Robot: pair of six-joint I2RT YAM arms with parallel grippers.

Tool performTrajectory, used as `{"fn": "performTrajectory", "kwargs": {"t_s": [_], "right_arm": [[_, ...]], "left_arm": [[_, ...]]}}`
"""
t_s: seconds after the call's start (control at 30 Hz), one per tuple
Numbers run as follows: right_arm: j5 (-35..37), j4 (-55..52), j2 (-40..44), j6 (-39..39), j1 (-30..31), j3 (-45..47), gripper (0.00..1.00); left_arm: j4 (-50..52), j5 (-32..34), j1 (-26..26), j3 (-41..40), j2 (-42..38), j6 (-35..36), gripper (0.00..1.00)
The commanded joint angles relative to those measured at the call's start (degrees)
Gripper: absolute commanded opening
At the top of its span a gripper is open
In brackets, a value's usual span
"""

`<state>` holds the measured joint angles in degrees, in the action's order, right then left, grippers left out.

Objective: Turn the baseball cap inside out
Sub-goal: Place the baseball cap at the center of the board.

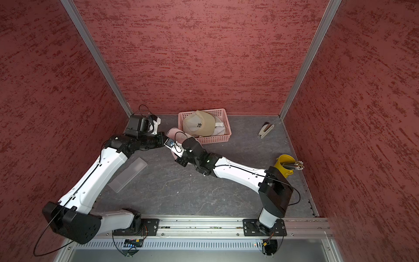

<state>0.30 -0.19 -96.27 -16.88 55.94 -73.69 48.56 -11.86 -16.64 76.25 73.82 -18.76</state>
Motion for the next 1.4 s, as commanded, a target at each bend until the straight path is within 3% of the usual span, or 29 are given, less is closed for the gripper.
{"fn": "performTrajectory", "kwargs": {"t_s": [0.0,0.07,0.23,0.33,0.53,0.63,0.8,0.9,1.0,1.07,1.13,1.27,1.37], "right_arm": [[-0.5,3.6,-0.4,0.9,0.4,-4.7,0.0],[-0.5,2.2,-0.3,1.3,0.4,-5.1,0.02],[-4.1,-0.8,2.2,1.8,0.4,-4.1,0.47],[-7.1,-3.2,5.1,2.0,0.2,-2.6,0.61],[-10.2,-6.9,11.9,3.4,-2.3,1.5,0.65],[-7.4,-5.3,15.9,5.1,-5.1,4.9,0.66],[-1.1,-3.5,17.5,11.9,-12.4,6.5,0.66],[1.6,-3.9,16.7,16.5,-15.7,6.0,0.66],[2.9,-4.3,15.6,18.6,-16.7,6.0,0.66],[4.1,-5.2,14.4,19.8,-17.0,5.5,0.66],[5.4,-7.0,13.1,21.4,-17.4,4.5,0.66],[4.9,-7.9,10.3,25.2,-19.0,3.9,0.65],[4.1,-7.4,10.8,27.3,-20.3,4.9,0.65]], "left_arm": [[-0.4,-4.0,0.1,-0.8,-0.3,1.4,0.0],[-0.2,-3.8,0.9,-0.4,-0.8,1.8,0.0],[3.0,-3.7,3.2,4.0,-1.4,5.6,0.0],[6.8,0.4,3.6,8.2,-1.3,9.7,0.0],[13.2,8.6,3.8,14.8,-0.8,19.6,0.0],[13.8,16.9,2.9,16.3,-0.6,26.7,0.0],[9.4,38.7,-2.4,14.6,1.8,39.8,0.0],[-0.3,48.0,-4.6,8.9,2.0,49.8,0.0],[-19.0,52.6,-4.6,0.1,1.8,62.5,0.0],[-46.7,54.8,-4.1,-10.2,2.7,79.8,0.0],[-65.3,50.5,-3.0,-17.5,5.5,91.7,0.0],[-77.4,44.3,-1.5,-19.6,12.2,96.0,0.0],[-81.1,40.2,-0.4,-20.3,15.6,97.0,0.0]]}}
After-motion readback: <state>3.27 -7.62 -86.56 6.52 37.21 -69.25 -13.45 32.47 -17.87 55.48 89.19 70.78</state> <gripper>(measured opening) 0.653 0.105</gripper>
